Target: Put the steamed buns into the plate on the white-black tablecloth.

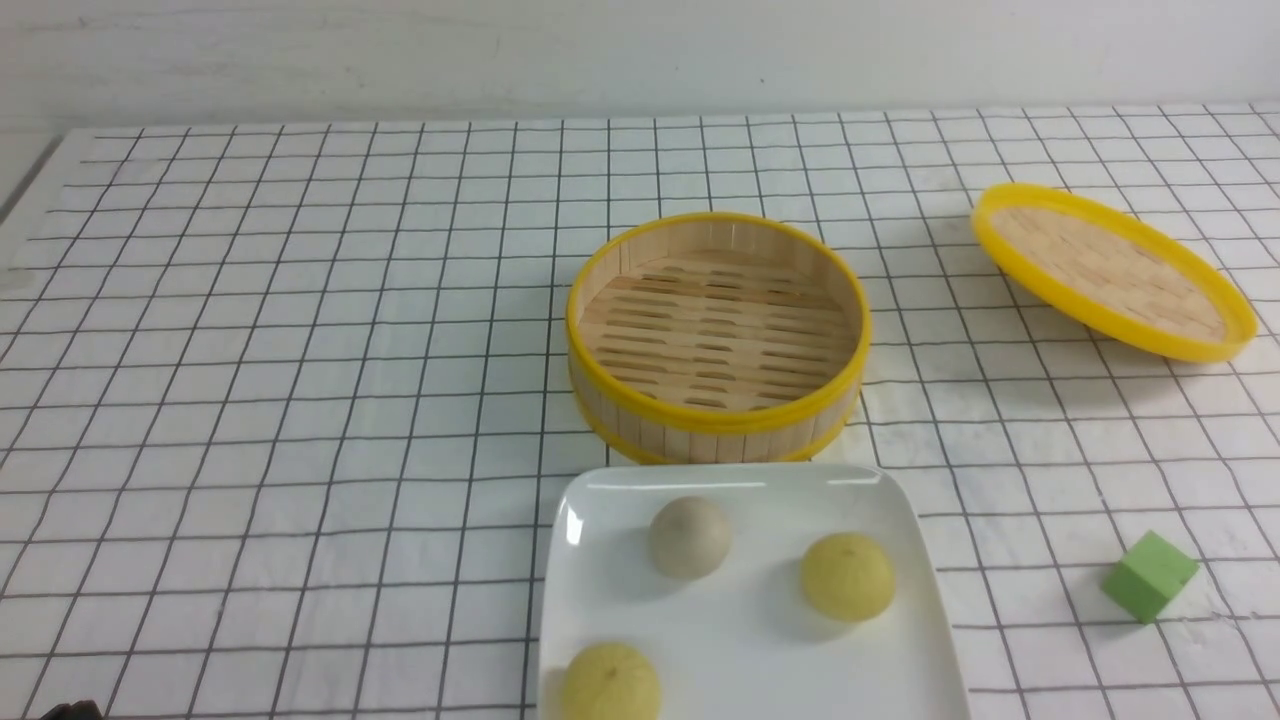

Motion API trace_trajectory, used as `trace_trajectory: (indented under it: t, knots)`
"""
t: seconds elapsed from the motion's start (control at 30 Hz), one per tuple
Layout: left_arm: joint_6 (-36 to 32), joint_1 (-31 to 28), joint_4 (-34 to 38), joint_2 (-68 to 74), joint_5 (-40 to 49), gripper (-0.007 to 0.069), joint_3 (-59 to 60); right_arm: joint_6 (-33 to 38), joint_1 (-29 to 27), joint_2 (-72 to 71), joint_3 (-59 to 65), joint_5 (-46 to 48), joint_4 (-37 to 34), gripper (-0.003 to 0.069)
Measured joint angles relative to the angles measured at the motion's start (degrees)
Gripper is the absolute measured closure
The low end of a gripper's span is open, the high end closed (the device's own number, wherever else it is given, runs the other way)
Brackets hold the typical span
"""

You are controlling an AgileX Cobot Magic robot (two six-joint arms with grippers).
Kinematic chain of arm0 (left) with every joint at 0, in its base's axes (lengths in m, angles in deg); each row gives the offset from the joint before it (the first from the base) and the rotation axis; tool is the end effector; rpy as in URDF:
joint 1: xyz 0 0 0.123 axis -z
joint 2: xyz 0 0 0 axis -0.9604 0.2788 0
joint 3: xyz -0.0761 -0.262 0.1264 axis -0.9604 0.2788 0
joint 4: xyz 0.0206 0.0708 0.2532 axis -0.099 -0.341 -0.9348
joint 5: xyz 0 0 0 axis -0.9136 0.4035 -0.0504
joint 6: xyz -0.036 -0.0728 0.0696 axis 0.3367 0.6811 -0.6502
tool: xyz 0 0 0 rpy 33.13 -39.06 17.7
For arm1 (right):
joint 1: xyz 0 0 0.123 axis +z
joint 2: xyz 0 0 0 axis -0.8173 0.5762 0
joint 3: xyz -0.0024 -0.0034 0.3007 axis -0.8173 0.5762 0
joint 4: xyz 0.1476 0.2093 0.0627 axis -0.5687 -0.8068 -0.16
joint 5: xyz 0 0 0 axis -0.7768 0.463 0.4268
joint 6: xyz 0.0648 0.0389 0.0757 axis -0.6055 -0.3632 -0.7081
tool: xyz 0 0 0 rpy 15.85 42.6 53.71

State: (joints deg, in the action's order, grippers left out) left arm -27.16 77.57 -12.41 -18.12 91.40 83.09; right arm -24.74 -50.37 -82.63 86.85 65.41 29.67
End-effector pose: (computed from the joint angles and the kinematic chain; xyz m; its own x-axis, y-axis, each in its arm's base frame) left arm 0.0642 -0.0013 0.1670 -0.2966 -0.0964 -0.9501 0.0056 0.9947 -0.1027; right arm 0.0624 0.0017 0.1662 -0.3253 -0.0184 -0.9454 -0.0481 0.9988 -0.0029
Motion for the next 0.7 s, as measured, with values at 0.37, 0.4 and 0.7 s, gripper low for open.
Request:
trace_trajectory:
  t: [0.37,0.4,0.7]
  knots:
    - [0.0,0.0,-0.6,0.0,0.1,0.0547,0.0,0.0,0.0,0.0,0.0,0.0,0.0,0.0545]
    - [0.0,0.0,-0.6,0.0,0.1,0.0545,0.0,0.0,0.0,0.0,0.0,0.0,0.0,0.0544]
    - [0.0,0.0,-0.8,0.0,0.1,0.0535,0.0,0.0,0.0,0.0,0.0,0.0,0.0,0.0536]
